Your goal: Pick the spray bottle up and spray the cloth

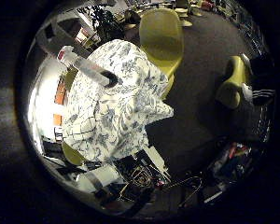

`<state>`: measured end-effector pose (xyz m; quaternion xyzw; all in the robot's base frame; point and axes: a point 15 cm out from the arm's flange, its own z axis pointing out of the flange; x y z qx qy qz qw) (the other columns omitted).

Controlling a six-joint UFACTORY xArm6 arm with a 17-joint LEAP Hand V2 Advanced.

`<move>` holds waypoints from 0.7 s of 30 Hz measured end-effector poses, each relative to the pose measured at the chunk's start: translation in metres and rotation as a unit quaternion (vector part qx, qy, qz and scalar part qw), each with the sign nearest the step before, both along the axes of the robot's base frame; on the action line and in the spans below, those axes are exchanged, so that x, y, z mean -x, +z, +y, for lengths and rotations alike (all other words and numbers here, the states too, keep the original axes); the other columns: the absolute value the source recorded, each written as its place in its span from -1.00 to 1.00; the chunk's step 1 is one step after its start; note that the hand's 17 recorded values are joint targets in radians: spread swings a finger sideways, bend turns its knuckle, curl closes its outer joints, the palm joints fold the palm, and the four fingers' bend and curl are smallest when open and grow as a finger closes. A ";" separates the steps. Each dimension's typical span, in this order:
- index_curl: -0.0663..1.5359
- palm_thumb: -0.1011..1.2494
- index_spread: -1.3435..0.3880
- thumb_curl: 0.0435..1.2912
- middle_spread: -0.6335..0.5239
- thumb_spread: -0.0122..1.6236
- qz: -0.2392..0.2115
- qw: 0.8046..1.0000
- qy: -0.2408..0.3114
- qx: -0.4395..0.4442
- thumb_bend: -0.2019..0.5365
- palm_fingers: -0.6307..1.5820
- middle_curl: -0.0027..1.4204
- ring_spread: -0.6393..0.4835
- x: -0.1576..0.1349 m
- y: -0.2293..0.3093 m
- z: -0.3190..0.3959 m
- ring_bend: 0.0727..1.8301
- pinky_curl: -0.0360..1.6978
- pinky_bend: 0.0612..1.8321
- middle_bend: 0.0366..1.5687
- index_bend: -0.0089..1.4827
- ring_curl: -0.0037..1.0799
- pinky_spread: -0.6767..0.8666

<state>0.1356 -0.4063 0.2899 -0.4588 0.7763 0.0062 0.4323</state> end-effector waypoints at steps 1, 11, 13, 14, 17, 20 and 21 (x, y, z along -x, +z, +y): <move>-0.40 -0.16 0.23 -0.60 0.01 0.28 -0.010 1.000 0.002 -0.004 -0.52 -0.25 -0.38 0.09 -0.004 -0.004 -0.001 -0.19 -0.53 -0.27 -0.19 -0.75 -0.32 0.19; -0.51 -0.20 0.30 -0.58 0.28 0.12 -0.038 0.996 0.072 -0.041 -0.54 -0.45 -0.52 0.45 -0.053 -0.041 -0.001 -0.45 -0.60 -0.33 -0.51 -0.77 -0.49 0.34; -0.53 -0.21 0.30 -0.58 0.32 0.11 -0.041 0.994 0.089 -0.056 -0.54 -0.44 -0.53 0.47 -0.063 -0.046 0.006 -0.49 -0.61 -0.35 -0.54 -0.79 -0.51 0.34; -0.54 -0.21 0.30 -0.58 0.33 0.10 -0.043 0.993 0.096 -0.055 -0.54 -0.44 -0.54 0.48 -0.070 -0.046 0.006 -0.50 -0.62 -0.37 -0.55 -0.79 -0.52 0.34; -0.56 -0.20 0.31 -0.58 0.35 0.10 -0.045 0.992 0.106 -0.057 -0.54 -0.42 -0.55 0.49 -0.080 -0.051 0.005 -0.52 -0.63 -0.40 -0.58 -0.79 -0.53 0.34; -0.57 -0.17 0.32 -0.57 0.37 0.09 -0.048 0.990 0.119 -0.055 -0.54 -0.41 -0.55 0.50 -0.091 -0.054 0.009 -0.54 -0.63 -0.42 -0.58 -0.79 -0.54 0.35; -0.58 -0.16 0.33 -0.57 0.38 0.09 -0.051 0.990 0.123 -0.054 -0.53 -0.40 -0.54 0.50 -0.096 -0.054 0.010 -0.55 -0.63 -0.43 -0.58 -0.79 -0.54 0.35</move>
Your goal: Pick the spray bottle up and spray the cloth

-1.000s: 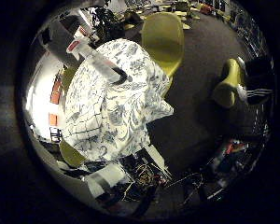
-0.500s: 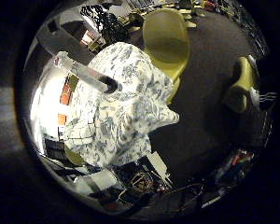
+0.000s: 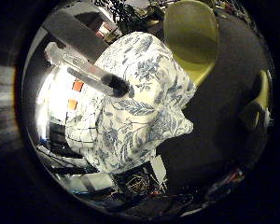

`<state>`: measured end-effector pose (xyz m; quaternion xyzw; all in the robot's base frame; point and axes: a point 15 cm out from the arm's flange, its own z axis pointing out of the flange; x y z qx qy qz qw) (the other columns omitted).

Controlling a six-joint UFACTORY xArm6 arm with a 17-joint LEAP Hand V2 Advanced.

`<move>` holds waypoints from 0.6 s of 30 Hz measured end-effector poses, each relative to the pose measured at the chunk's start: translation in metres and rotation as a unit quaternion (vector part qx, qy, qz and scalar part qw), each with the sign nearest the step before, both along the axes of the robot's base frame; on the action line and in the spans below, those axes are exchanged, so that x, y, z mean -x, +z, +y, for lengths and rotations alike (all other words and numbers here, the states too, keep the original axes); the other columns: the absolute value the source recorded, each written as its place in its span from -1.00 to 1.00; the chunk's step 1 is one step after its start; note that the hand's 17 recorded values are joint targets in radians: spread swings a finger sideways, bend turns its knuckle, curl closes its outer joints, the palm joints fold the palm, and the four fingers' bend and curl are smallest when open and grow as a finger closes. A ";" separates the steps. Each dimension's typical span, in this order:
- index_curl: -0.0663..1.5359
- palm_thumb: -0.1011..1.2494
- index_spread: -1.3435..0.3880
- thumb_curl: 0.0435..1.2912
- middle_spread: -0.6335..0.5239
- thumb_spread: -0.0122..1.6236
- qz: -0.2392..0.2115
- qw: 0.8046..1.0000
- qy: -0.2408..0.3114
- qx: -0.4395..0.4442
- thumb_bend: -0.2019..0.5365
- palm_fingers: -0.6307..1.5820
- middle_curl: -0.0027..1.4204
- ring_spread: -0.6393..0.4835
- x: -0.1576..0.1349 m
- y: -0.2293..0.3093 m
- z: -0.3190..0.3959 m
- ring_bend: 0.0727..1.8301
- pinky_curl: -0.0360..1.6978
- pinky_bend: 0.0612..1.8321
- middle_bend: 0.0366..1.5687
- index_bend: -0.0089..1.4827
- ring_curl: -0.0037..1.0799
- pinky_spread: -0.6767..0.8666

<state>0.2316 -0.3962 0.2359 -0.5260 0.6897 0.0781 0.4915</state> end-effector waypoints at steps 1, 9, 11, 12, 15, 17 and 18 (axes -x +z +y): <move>-0.58 -0.16 0.34 -0.57 0.38 0.09 -0.005 1.000 0.001 -0.001 -0.54 -0.39 -0.54 0.50 -0.005 0.000 0.001 -0.54 -0.64 -0.44 -0.58 -0.80 -0.54 0.35; -0.60 -0.09 0.38 -0.56 0.39 0.10 -0.031 0.999 0.004 -0.017 -0.53 -0.36 -0.54 0.48 -0.039 -0.005 0.007 -0.54 -0.64 -0.48 -0.56 -0.79 -0.53 0.33; -0.60 -0.08 0.39 -0.56 0.41 0.10 -0.030 0.999 -0.007 -0.007 -0.53 -0.35 -0.54 0.48 -0.043 -0.008 -0.001 -0.54 -0.64 -0.49 -0.56 -0.79 -0.54 0.32; -0.61 -0.08 0.40 -0.56 0.41 0.10 -0.030 0.999 -0.013 -0.001 -0.54 -0.34 -0.54 0.48 -0.045 -0.010 -0.005 -0.54 -0.64 -0.49 -0.55 -0.80 -0.53 0.32; -0.61 -0.08 0.40 -0.56 0.40 0.09 -0.029 0.999 -0.016 0.002 -0.54 -0.34 -0.54 0.48 -0.047 -0.012 -0.006 -0.54 -0.64 -0.50 -0.55 -0.79 -0.53 0.33; -0.61 -0.08 0.41 -0.56 0.39 0.09 -0.028 1.000 -0.011 -0.002 -0.54 -0.33 -0.54 0.48 -0.052 -0.014 -0.003 -0.54 -0.64 -0.50 -0.55 -0.79 -0.54 0.33; -0.61 -0.07 0.41 -0.56 0.39 0.09 -0.027 1.000 -0.008 -0.003 -0.54 -0.33 -0.54 0.47 -0.054 -0.016 -0.001 -0.54 -0.64 -0.50 -0.55 -0.79 -0.54 0.33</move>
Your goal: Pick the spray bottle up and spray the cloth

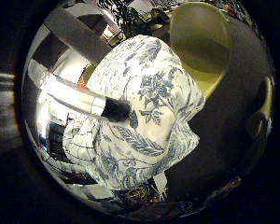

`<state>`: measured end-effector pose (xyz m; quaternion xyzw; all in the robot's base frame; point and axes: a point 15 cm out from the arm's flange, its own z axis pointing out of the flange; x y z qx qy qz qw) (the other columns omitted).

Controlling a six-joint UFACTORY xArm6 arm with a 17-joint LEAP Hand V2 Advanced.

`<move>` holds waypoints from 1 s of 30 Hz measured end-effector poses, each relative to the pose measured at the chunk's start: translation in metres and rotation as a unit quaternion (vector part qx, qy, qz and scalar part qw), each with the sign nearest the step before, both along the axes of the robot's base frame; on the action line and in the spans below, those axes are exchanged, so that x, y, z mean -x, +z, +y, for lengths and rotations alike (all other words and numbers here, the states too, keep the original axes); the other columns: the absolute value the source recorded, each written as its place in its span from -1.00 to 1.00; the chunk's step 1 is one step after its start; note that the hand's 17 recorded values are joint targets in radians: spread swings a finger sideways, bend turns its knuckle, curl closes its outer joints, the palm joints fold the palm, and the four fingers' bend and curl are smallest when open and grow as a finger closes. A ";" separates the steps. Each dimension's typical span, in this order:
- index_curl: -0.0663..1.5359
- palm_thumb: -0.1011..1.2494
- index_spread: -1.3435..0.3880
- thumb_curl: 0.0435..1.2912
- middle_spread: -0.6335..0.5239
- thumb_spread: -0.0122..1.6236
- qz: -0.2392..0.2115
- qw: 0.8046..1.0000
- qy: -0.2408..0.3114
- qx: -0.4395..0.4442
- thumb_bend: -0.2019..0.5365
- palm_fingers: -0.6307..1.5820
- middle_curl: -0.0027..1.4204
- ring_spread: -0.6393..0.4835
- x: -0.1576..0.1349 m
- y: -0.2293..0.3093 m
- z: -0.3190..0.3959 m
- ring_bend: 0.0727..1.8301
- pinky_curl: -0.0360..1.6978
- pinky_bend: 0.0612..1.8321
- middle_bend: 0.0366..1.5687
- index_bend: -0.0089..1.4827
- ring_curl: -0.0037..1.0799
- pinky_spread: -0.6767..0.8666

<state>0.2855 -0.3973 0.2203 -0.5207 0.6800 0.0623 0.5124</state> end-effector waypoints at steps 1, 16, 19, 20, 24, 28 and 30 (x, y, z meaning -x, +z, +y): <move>-0.61 -0.07 0.41 -0.56 0.39 0.09 0.001 1.000 0.003 -0.001 -0.54 -0.33 -0.54 0.48 -0.003 -0.001 0.002 -0.54 -0.64 -0.51 -0.56 -0.79 -0.54 0.33; -0.59 -0.06 0.43 -0.56 0.39 0.09 0.013 1.000 0.021 0.011 -0.54 -0.28 -0.54 0.46 -0.032 -0.015 0.012 -0.53 -0.64 -0.54 -0.56 -0.78 -0.53 0.31; -0.59 -0.06 0.43 -0.56 0.38 0.09 0.014 0.999 0.035 0.012 -0.54 -0.26 -0.54 0.47 -0.043 -0.016 0.021 -0.51 -0.65 -0.55 -0.55 -0.78 -0.53 0.30; -0.59 -0.06 0.43 -0.56 0.38 0.09 0.013 0.999 0.041 0.013 -0.54 -0.25 -0.54 0.47 -0.048 -0.016 0.025 -0.51 -0.65 -0.55 -0.55 -0.78 -0.53 0.30; -0.59 -0.06 0.43 -0.55 0.34 0.09 0.016 0.998 0.065 0.009 -0.54 -0.17 -0.54 0.44 -0.064 -0.019 0.044 -0.44 -0.65 -0.53 -0.54 -0.79 -0.51 0.25; -0.60 -0.06 0.41 -0.56 0.26 0.08 0.025 0.996 0.088 -0.001 -0.54 -0.02 -0.52 0.30 -0.078 -0.020 0.064 -0.34 -0.63 -0.37 -0.46 -0.78 -0.49 0.11; -0.61 -0.05 0.39 -0.56 0.20 0.08 0.030 0.995 0.098 -0.008 -0.54 0.16 -0.50 0.18 -0.084 -0.020 0.074 -0.20 -0.62 -0.26 -0.39 -0.78 -0.44 0.01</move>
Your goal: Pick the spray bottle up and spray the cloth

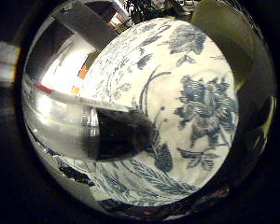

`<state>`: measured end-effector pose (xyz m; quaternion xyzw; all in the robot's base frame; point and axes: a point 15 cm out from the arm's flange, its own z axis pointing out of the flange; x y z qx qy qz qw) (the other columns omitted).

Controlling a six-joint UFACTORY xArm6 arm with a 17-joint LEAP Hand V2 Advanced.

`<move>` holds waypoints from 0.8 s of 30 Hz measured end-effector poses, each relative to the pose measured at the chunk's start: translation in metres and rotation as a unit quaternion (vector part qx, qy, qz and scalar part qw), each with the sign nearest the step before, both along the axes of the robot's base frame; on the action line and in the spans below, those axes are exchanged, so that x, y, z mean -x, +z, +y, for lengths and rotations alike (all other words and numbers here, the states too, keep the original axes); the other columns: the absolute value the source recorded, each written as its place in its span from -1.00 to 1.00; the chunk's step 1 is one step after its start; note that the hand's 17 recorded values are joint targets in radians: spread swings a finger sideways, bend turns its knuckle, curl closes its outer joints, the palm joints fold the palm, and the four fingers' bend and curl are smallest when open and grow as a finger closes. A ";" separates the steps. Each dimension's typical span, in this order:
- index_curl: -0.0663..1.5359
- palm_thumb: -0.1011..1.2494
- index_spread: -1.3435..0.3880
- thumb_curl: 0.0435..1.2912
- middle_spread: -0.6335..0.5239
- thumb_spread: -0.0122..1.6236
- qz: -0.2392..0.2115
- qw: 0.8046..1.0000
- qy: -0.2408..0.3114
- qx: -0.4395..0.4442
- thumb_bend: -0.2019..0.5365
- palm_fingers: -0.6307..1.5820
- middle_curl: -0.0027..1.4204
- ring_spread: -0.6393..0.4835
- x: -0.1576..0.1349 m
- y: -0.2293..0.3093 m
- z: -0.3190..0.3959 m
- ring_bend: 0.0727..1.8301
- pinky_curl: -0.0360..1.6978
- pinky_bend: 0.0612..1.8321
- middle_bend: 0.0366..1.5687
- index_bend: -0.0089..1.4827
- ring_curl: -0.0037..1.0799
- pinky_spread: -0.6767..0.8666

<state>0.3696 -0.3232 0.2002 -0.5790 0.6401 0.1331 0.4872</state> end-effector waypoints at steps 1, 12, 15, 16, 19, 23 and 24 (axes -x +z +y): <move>-0.61 -0.05 0.37 -0.56 0.15 0.09 0.003 1.000 0.004 -0.003 -0.54 0.23 -0.49 0.08 -0.003 0.000 0.004 -0.13 -0.62 -0.20 -0.36 -0.79 -0.42 -0.07; -0.16 0.40 0.29 -0.45 -0.09 0.12 0.022 0.994 0.067 -0.087 -0.44 0.80 -0.18 -0.16 -0.008 0.024 0.062 0.35 -0.36 0.29 0.42 0.31 -0.04 -0.47; -0.11 0.58 0.32 -0.36 -0.07 0.08 0.028 0.990 0.079 -0.113 -0.46 0.73 -0.15 -0.16 -0.005 0.032 0.073 0.46 -0.27 0.38 0.54 0.45 0.02 -0.42; -0.10 0.62 0.32 -0.33 -0.07 0.07 0.030 0.988 0.083 -0.123 -0.48 0.71 -0.15 -0.16 -0.004 0.036 0.077 0.48 -0.24 0.39 0.57 0.48 0.03 -0.40; -0.09 0.66 0.33 -0.28 -0.06 0.05 0.036 0.984 0.097 -0.147 -0.50 0.68 -0.15 -0.15 0.001 0.049 0.084 0.51 -0.18 0.39 0.62 0.53 0.05 -0.38; -0.09 0.68 0.34 -0.24 -0.05 0.05 0.038 0.984 0.092 -0.150 -0.51 0.67 -0.17 -0.14 0.003 0.051 0.081 0.54 -0.11 0.37 0.65 0.56 0.06 -0.35; -0.10 0.68 0.35 -0.23 -0.05 0.05 0.038 0.984 0.089 -0.150 -0.50 0.67 -0.17 -0.14 0.005 0.052 0.078 0.54 -0.10 0.37 0.65 0.56 0.06 -0.35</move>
